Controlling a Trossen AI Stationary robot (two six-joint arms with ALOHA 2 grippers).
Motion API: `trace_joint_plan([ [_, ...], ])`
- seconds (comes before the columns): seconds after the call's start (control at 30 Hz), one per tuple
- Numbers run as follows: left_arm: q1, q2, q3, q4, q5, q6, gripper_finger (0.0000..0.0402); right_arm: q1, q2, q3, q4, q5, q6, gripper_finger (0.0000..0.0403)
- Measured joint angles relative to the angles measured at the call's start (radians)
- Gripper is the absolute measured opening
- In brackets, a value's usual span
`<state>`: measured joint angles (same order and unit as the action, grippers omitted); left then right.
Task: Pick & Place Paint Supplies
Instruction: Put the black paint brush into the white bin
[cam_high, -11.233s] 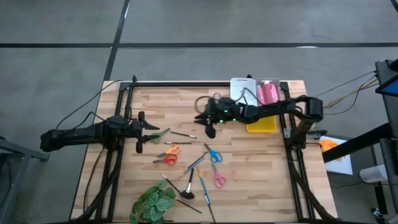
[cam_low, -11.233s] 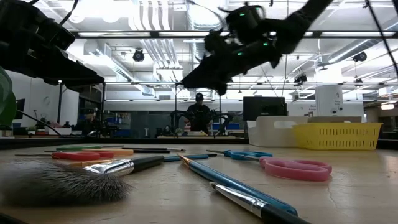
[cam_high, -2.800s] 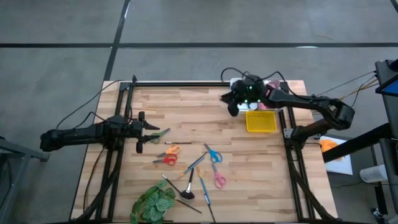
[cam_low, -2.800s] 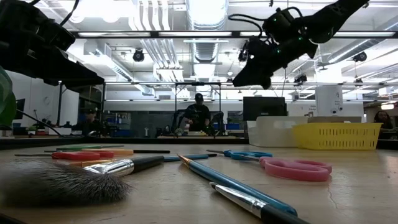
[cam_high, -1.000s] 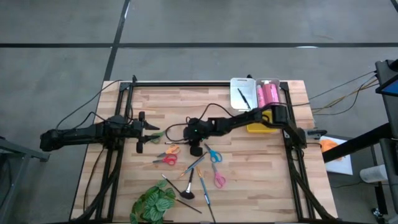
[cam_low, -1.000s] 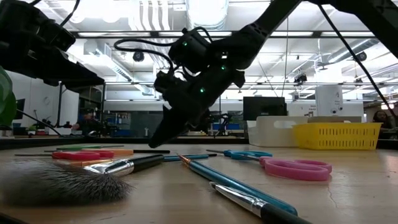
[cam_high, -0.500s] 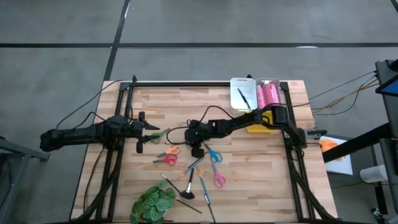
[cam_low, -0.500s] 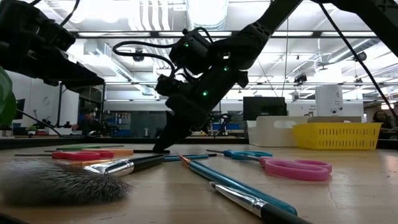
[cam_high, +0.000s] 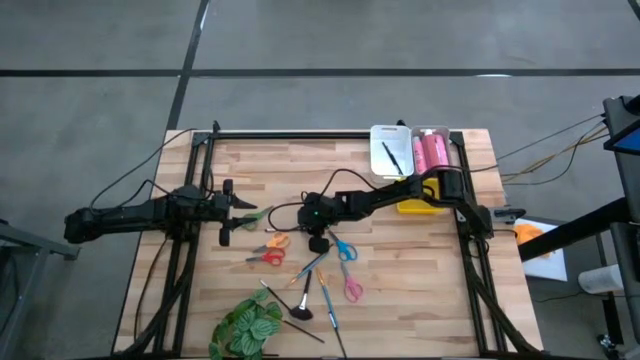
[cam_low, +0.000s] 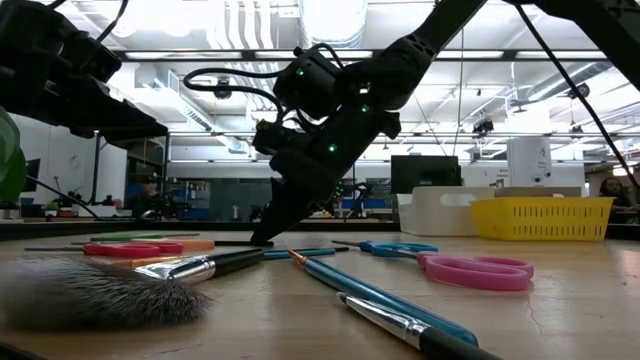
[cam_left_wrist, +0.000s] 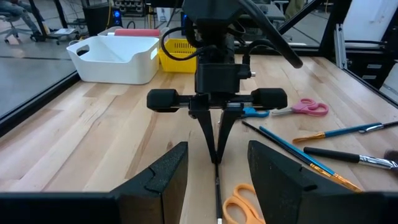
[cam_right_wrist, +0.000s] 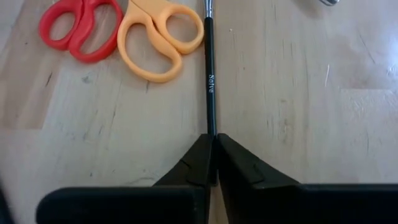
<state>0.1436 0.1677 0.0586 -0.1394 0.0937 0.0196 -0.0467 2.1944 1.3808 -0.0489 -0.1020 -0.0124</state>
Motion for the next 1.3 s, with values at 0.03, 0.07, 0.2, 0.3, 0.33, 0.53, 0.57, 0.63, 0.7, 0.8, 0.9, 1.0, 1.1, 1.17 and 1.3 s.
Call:
trace_joint_plan([
  [0.03, 0.0, 0.0, 0.0, 0.0, 0.0, 0.0, 0.0169, 0.0, 0.0, 0.0, 0.0, 0.0, 0.005, 0.0015],
  [0.07, 0.0, 0.0, 0.0, 0.0, 0.0, 0.0, 0.0169, 0.0, 0.0, 0.0, 0.0, 0.0, 0.006, 0.0015],
  [0.2, 0.0, 0.0, 0.0, 0.0, 0.0, 0.0, 0.0169, 0.0, 0.0, 0.0, -0.001, 0.0, 0.009, 0.0014],
  [0.3, 0.0, 0.0, 0.0, 0.0, 0.0, 0.0, 0.0169, 0.0, 0.0, 0.0, -0.001, 0.0, 0.045, 0.0013],
  [0.33, 0.0, 0.0, 0.0, 0.0, 0.0, 0.0, 0.0169, 0.0, 0.0, -0.001, -0.001, 0.0, 0.059, 0.0013],
  [0.53, 0.0, 0.0, 0.0, 0.0, 0.0, 0.0, 0.0169, 0.0, -0.001, 0.0, 0.0, 0.0, 0.084, 0.0013],
  [0.57, 0.0, 0.0, 0.0, 0.0, 0.0, 0.0, 0.0169, 0.0, -0.002, 0.0, 0.0, 0.0, 0.084, 0.0013],
  [0.63, 0.0, 0.0, 0.0, 0.0, 0.0, 0.0, 0.0169, 0.0, -0.004, 0.0, -0.001, 0.0, 0.084, 0.0013],
  [0.7, 0.0, 0.0, 0.0, 0.0, 0.0, 0.0, 0.0169, 0.0, -0.009, 0.0, -0.005, 0.0, 0.084, 0.0013],
  [0.8, 0.0, 0.0, 0.0, 0.0, 0.0, 0.0, 0.0169, -0.001, -0.022, -0.001, -0.017, -0.003, 0.084, 0.0013],
  [0.9, 0.0, 0.0, 0.0, 0.0, 0.0, 0.0, 0.0169, -0.004, -0.038, -0.002, -0.023, -0.004, 0.084, 0.0012],
  [1.0, 0.0, 0.0, 0.0, 0.0, 0.0, 0.0, 0.0169, -0.009, -0.07, -0.003, -0.036, -0.004, 0.084, 0.0012],
  [1.1, 0.0, 0.0, 0.0, 0.0, 0.0, 0.0, 0.0169, -0.017, -0.103, -0.003, -0.053, -0.003, 0.084, 0.0012],
  [1.17, 0.0, 0.0, 0.0, 0.0, 0.0, 0.0, 0.0169, -0.025, -0.123, -0.003, -0.071, 0.006, 0.083, 0.0012],
  [1.3, 0.0, 0.0, 0.0, 0.0, 0.0, 0.0, 0.0169, -0.043, -0.181, -0.003, -0.14, 0.059, 0.093, 0.0012],
])
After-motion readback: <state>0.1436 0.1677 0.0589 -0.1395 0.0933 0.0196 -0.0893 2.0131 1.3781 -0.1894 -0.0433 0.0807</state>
